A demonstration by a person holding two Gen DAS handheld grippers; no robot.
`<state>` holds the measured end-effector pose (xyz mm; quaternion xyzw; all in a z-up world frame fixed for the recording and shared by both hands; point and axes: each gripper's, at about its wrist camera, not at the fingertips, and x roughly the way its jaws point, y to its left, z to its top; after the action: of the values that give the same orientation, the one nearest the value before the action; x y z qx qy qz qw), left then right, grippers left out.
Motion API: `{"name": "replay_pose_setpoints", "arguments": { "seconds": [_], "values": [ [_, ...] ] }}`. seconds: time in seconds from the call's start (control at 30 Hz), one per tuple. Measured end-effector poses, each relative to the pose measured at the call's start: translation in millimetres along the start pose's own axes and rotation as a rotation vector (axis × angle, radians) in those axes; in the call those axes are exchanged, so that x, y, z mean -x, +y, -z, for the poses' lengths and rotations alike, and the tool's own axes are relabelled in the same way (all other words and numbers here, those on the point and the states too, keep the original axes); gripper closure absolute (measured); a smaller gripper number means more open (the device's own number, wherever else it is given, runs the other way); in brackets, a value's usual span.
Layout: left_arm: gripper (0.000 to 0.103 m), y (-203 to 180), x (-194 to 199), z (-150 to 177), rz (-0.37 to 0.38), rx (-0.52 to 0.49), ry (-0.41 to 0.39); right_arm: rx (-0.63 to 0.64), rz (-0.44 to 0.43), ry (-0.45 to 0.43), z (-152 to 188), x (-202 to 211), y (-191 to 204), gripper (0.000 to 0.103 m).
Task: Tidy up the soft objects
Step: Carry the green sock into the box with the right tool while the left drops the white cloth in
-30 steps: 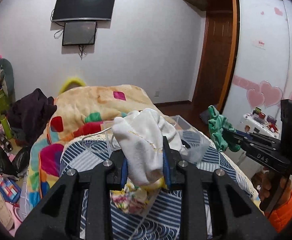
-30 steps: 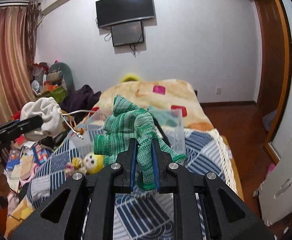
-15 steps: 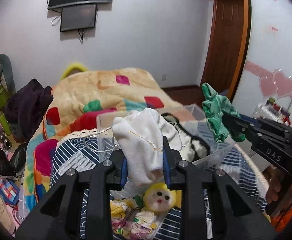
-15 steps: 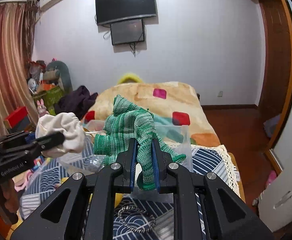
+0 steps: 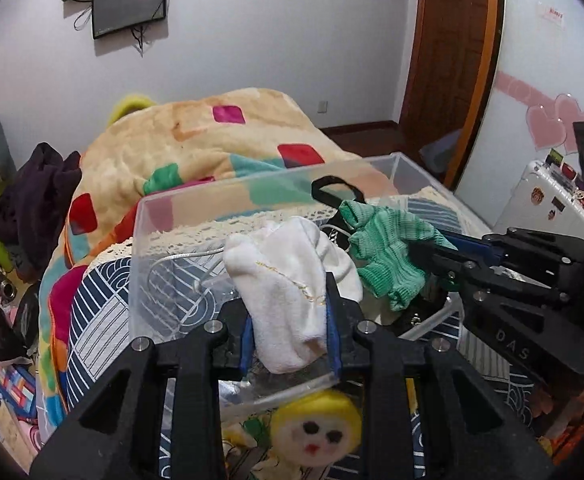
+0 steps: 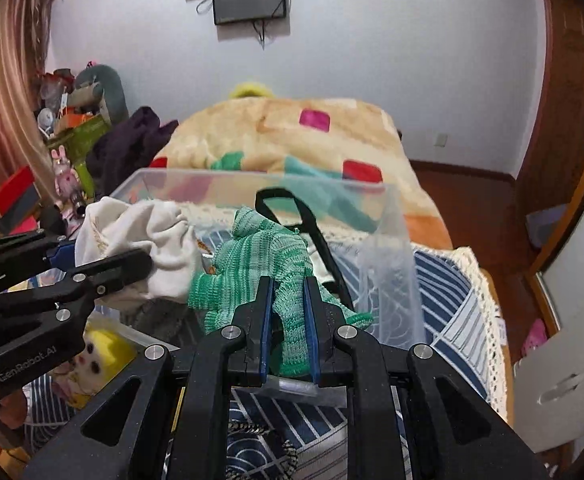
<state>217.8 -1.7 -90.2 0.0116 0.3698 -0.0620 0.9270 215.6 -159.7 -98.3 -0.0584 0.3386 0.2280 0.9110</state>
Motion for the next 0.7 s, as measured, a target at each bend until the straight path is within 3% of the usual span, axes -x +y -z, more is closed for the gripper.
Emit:
{"name": "replay_pose_setpoints", "arguments": {
  "seconds": [0.13, 0.23, 0.4, 0.63, 0.7],
  "values": [
    [0.074, 3, -8, 1, 0.011, 0.016, 0.031, 0.005, -0.009, 0.015, 3, 1, 0, 0.087],
    [0.068, 7, -8, 3, 0.021, 0.04, 0.038, 0.003, -0.014, 0.014, 3, 5, 0, 0.087],
    [0.055, 12, 4, 3, 0.049, 0.07, 0.017, -0.003, -0.046, 0.012, 1, 9, 0, 0.069],
    [0.043, 18, 39, 1, 0.049, 0.071, -0.065, 0.016, -0.037, -0.072, -5, 35, 8, 0.046],
    [0.039, 19, 52, 3, 0.04, 0.069, -0.092, 0.021, -0.035, -0.109, -6, 46, 10, 0.035]
  ]
}}
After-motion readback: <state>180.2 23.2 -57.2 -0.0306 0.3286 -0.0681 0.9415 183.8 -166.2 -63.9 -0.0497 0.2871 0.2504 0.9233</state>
